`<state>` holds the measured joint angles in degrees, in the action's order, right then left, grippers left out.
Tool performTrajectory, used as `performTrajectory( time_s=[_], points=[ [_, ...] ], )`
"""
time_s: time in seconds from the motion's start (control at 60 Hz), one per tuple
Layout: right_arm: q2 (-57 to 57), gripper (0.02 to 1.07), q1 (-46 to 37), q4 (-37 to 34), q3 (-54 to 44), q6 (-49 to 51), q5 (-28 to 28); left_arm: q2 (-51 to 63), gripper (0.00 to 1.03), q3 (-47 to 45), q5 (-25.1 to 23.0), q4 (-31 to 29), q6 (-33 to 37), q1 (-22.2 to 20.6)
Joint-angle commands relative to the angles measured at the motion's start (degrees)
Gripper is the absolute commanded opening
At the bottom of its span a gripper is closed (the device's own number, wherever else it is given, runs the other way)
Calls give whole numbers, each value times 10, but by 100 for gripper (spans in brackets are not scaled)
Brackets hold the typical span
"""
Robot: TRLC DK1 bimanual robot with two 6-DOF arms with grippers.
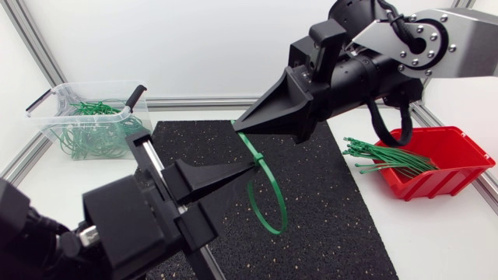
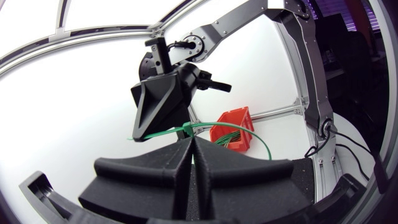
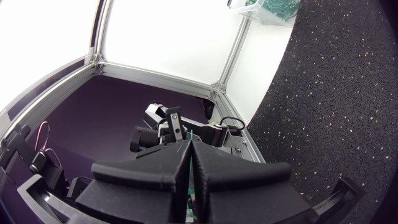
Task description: Take a green cable tie from the red box, thread the tail through the head to close it, then place it in the transparent bin on the left.
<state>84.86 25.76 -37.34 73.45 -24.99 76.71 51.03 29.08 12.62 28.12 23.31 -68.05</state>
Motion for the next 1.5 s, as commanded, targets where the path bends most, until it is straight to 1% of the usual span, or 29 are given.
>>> performTrajectory(
  time_s=[0.0,0.133,0.15,0.167,0.183,0.25,0.3,0.333,0.35,0.4,0.433,0.5,0.55,0.583,0.65,0.717,0.8,0.833,0.867,0.95,1.017,1.117,1.183,1.267,1.3,1.367,1.4,1.433,1.483],
  points=[
    [25,8,-11,8,13,13,-12,11,4,-8,-16,3,28,-22],
    [-12,8,-4,-2,-19,35,-12,7,4,-7,-8,0,28,-3],
    [-17,9,-5,-3,-24,43,-13,7,4,-7,-8,-2,28,0],
    [-23,13,-7,-5,-30,52,-13,7,4,-7,-7,-3,28,6],
    [-28,19,-9,-7,-35,59,-13,7,4,-6,-6,-3,26,16],
    [-46,57,-16,-9,-59,84,-21,7,4,-4,-4,-7,10,53],
    [-57,80,-26,-8,-76,108,-41,10,4,0,-5,-17,0,90],
    [-59,99,-32,-8,-89,124,-60,13,4,3,-8,-24,-13,117],
    [-61,104,-33,-8,-94,131,-67,14,4,4,-9,-25,-17,127],
    [-65,103,-41,-5,-108,155,-96,16,4,10,-26,-32,-34,174],
    [-68,104,-47,0,-119,168,-118,20,4,17,-32,-39,-48,215],
    [-79,104,-49,39,-145,175,-168,32,4,32,-43,-42,-63,278],
    [-91,104,-49,88,-171,175,-227,48,4,51,-50,-51,-76,331],
    [-99,104,-47,121,-189,178,-273,64,4,67,-52,-51,-84,376],
    [-111,103,-37,175,-216,189,-355,90,4,100,-61,-64,-105,445],
    [-117,103,-34,195,-226,205,-405,122,4,138,-63,-69,-121,514],
    [-128,104,-27,211,-234,240,-477,163,4,201,-67,-110,-139,588],
    [-135,103,-26,216,-236,249,-497,181,4,229,-68,-122,-154,623],
    [-141,103,-26,220,-238,253,-508,196,4,252,-68,-139,-160,645],
    [-159,103,-35,220,-238,263,-521,245,4,318,-68,-176,-171,704],
    [-179,103,-36,219,-241,268,-532,277,4,365,-68,-199,-177,738],
    [-208,103,-36,210,-244,270,-540,329,4,430,-68,-214,-180,781],
    [-225,103,-32,201,-248,270,-546,365,4,479,-68,-250,-194,793],
    [-242,103,-27,197,-257,270,-553,415,4,522,-66,-257,-195,809],
    [-248,103,-26,193,-261,270,-555,438,4,544,-65,-279,-195,811],
    [-261,103,-26,186,-268,270,-559,501,4,600,-59,-348,-198,816],
    [-266,103,-26,184,-271,270,-561,525,4,614,-54,-354,-200,817],
    [-273,103,-25,183,-276,270,-562,547,12,624,-50,-359,-196,817],
    [-283,103,-25,176,-280,270,-566,580,37,650,-38,-407,-192,817]
  ],
)
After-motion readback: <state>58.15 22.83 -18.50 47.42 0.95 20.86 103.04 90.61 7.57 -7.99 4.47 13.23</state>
